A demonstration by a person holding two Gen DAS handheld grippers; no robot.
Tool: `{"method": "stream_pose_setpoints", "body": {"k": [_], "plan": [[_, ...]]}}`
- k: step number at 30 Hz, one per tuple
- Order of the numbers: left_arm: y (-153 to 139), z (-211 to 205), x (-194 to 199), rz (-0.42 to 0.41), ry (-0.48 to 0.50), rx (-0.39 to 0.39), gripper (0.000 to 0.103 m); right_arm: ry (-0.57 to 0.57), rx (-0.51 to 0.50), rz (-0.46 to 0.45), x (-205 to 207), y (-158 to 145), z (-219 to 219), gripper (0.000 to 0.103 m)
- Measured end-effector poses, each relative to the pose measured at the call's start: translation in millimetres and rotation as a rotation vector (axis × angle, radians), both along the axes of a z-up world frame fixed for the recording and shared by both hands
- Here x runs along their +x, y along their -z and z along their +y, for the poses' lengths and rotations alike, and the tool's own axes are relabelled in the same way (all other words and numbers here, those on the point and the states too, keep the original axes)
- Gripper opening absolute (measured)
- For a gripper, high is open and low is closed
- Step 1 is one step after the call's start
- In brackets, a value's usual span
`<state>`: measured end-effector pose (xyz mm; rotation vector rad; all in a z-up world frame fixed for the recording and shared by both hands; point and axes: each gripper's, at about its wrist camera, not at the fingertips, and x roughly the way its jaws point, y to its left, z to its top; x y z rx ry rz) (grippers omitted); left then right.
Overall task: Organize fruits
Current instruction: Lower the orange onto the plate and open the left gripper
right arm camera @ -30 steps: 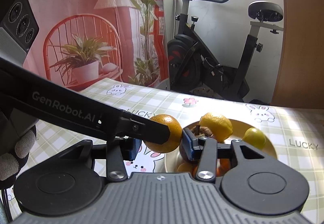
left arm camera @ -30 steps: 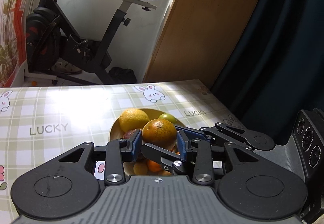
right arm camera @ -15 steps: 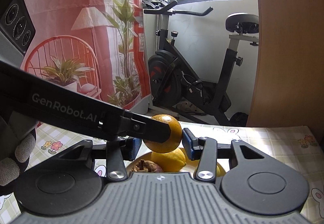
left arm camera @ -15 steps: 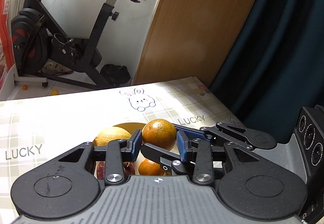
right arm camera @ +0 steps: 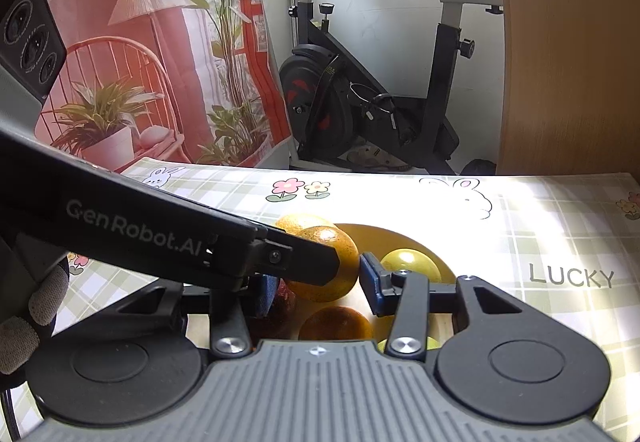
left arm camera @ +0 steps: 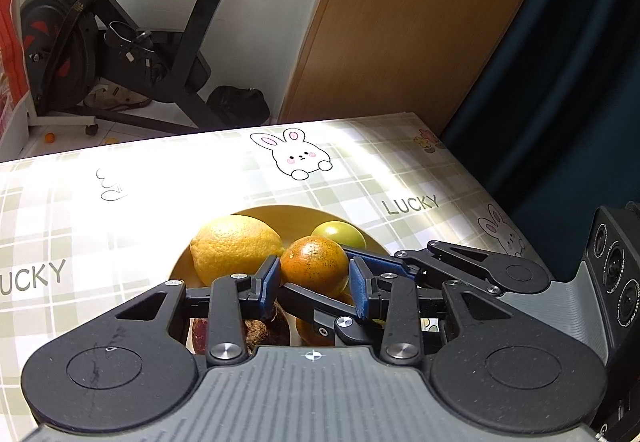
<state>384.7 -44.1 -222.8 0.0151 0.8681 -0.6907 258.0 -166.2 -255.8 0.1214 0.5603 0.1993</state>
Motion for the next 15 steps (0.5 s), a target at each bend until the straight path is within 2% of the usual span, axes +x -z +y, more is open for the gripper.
{"method": "stream_pose_setpoints", "body": {"k": [15], "plan": [[-1.3, 4.1, -4.4, -0.002, -0.019, 0.007, 0.041, 0.024, -0.022, 0.05, 7.5, 3.0, 2.5, 0.046]]}}
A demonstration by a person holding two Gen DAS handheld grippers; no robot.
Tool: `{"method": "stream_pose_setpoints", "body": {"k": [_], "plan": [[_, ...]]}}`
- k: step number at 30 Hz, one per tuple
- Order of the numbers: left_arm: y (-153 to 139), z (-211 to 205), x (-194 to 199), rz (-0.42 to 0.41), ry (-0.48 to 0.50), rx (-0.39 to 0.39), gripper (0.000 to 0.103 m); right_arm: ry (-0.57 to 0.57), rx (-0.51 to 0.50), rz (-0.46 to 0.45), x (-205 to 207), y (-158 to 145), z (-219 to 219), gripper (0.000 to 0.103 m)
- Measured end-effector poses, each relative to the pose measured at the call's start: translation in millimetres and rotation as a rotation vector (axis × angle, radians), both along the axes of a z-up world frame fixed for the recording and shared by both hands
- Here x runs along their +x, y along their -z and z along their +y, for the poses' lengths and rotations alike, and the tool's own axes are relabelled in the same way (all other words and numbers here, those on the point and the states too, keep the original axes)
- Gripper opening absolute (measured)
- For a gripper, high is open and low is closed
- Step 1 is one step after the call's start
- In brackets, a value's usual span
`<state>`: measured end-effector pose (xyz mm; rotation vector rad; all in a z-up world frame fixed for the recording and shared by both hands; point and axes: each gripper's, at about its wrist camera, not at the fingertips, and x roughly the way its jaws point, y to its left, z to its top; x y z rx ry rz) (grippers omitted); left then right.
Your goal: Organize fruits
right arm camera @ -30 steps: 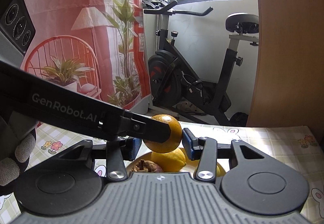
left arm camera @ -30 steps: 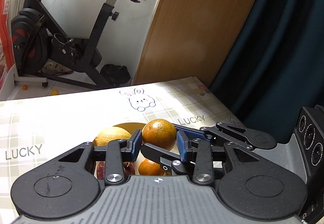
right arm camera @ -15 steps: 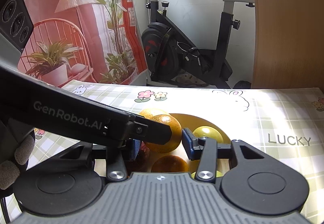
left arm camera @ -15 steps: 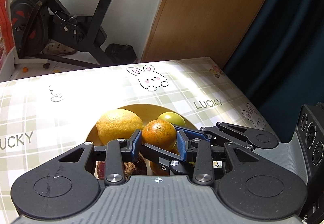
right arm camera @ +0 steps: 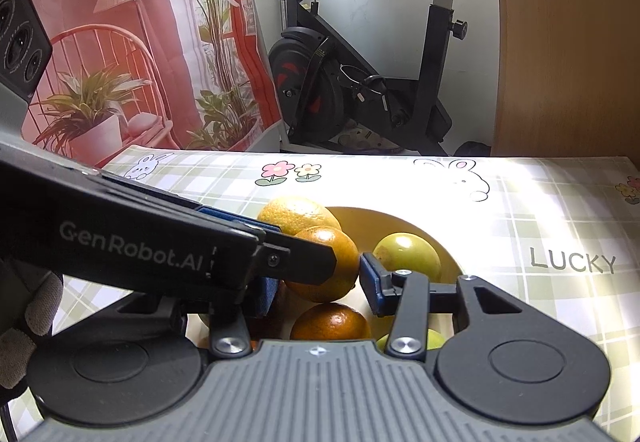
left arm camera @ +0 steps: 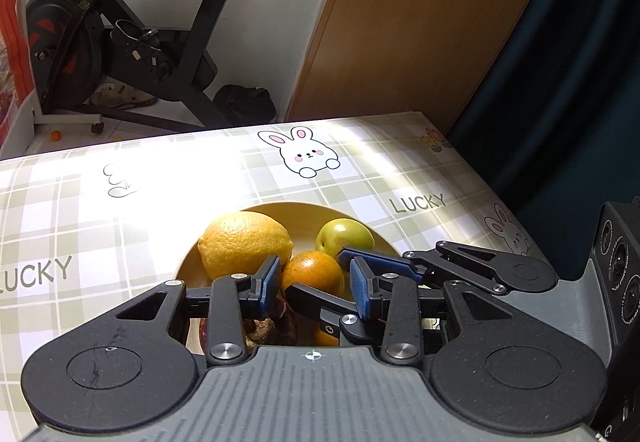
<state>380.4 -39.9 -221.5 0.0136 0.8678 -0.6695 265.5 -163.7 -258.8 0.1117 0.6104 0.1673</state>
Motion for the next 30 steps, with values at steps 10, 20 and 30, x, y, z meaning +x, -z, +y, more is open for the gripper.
{"method": "stream_pose_setpoints", "body": {"k": [10, 20, 30], "plan": [[-25.0, 11.0, -25.9, -0.066, -0.017, -0.003, 0.072, 0.007, -0.031, -0.006, -12.8, -11.4, 6.1, 0.053], [-73.2, 40.0, -71.4, -0.207, -0.089, -0.046, 0.091, 0.042, -0.052, -0.063, -44.2, -41.2, 12.1, 0.085], [-125.3, 75.9, -130.7, -0.342, -0.277, -0.041, 0.097, 0.082, -0.007, -0.134, -90.1, -81.8, 16.7, 0.103]]}}
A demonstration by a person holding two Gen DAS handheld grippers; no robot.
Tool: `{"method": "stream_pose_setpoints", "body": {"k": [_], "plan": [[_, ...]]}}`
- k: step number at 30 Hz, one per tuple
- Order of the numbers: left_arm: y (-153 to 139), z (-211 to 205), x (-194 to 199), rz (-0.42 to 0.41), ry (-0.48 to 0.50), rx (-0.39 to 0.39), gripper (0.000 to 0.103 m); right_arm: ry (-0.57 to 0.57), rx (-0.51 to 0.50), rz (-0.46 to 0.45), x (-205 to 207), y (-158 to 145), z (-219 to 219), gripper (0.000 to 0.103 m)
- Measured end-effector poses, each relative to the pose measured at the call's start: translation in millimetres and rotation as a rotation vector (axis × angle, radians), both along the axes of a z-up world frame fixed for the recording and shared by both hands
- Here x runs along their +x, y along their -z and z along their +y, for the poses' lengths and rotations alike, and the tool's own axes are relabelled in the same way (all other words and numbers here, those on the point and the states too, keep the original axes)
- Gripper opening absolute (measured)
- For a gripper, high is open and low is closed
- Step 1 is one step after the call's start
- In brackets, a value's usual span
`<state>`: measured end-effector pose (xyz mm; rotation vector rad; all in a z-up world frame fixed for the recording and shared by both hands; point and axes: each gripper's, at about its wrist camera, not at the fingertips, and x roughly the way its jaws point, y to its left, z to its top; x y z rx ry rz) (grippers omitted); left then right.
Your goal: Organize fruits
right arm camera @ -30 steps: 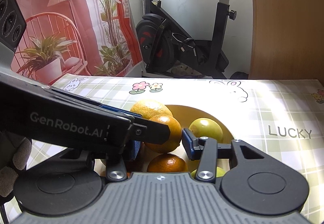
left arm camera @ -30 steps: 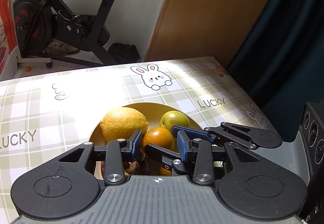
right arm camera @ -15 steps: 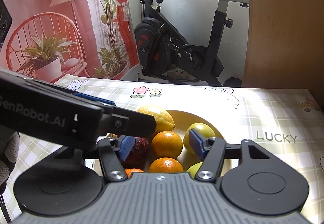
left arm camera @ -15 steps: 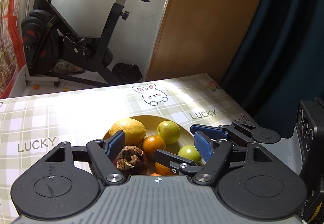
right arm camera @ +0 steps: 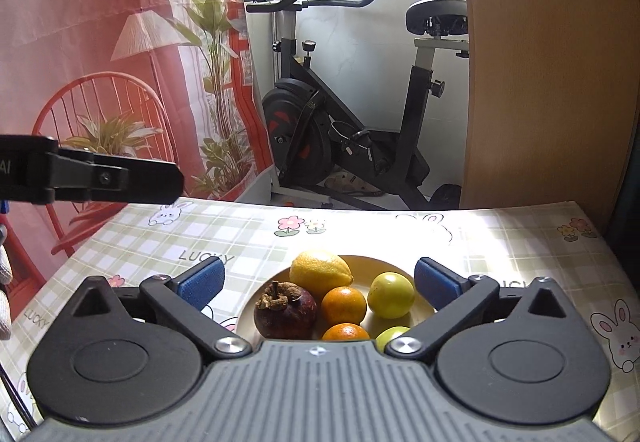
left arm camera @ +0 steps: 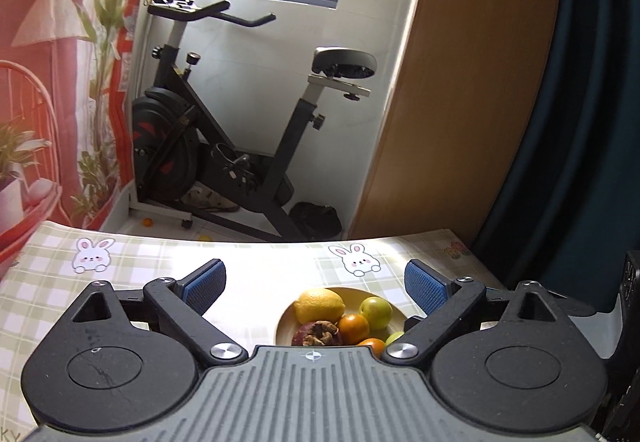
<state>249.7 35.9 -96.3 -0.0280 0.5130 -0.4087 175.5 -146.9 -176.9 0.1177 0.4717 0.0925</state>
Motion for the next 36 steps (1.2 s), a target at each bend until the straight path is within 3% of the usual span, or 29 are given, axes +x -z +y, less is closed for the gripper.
{"method": "stream_pose_setpoints", "body": {"k": [9, 17, 36], "plan": [[-23.1, 25.5, -36.0, -0.018, -0.084, -0.001, 0.097, 0.063, -0.004, -0.045, -41.2, -36.2, 6.0, 0.103], [-31.5, 26.2, -48.5, -0.071, -0.154, 0.092, 0.098, 0.114, 0.002, -0.067, -64.6, -59.0, 0.6, 0.103], [-36.8, 32.6, -59.1, -0.089, -0.173, 0.062, 0.098, 0.118, -0.012, -0.087, -75.0, -72.2, 4.1, 0.103]]}}
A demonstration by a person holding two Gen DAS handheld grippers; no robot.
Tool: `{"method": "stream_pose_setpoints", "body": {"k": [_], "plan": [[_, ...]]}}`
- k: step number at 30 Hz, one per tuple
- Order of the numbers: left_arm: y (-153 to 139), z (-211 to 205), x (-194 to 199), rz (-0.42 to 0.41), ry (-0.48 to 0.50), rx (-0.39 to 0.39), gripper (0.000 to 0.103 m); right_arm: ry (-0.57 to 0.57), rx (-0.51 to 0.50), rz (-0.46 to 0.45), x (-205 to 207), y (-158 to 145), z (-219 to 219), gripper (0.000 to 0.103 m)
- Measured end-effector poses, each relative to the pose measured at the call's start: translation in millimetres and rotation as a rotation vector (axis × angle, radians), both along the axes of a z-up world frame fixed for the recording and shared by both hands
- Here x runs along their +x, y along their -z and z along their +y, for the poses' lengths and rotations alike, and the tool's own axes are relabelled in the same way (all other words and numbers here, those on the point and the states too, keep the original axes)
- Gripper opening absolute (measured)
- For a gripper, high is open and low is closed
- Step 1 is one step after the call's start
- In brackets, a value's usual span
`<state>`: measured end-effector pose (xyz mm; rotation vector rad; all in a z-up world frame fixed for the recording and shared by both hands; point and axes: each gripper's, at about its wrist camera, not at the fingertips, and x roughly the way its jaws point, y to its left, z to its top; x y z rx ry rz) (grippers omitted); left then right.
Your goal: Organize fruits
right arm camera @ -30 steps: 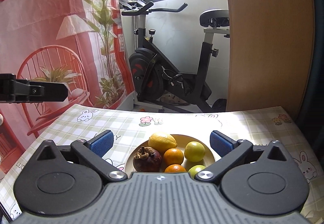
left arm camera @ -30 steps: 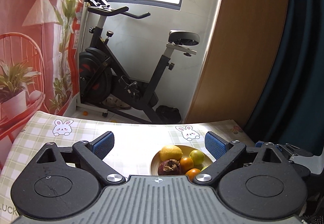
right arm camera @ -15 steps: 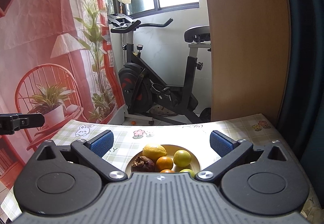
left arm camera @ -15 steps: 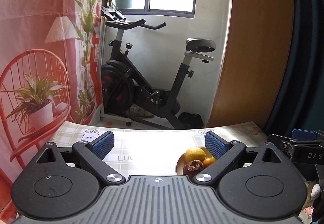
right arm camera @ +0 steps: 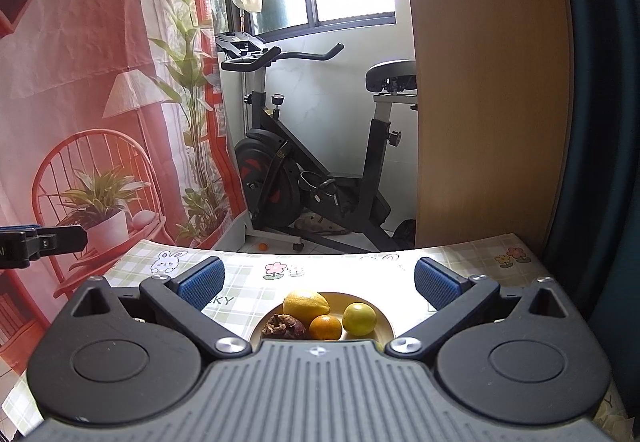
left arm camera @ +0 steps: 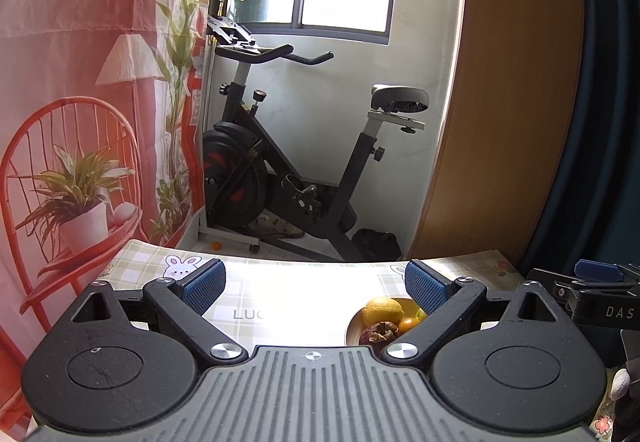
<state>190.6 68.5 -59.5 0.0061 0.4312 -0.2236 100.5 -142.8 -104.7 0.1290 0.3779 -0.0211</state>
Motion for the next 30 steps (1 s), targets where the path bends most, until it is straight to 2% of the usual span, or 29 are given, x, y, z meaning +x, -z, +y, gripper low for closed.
{"method": "stream_pose_setpoints", "body": {"k": [30], "plan": [[-1.9, -1.9, -4.3, -0.01, -0.011, 0.016, 0.098, -0.005, 0.001, 0.001, -2.0, -1.5, 2.0, 0.103]]}}
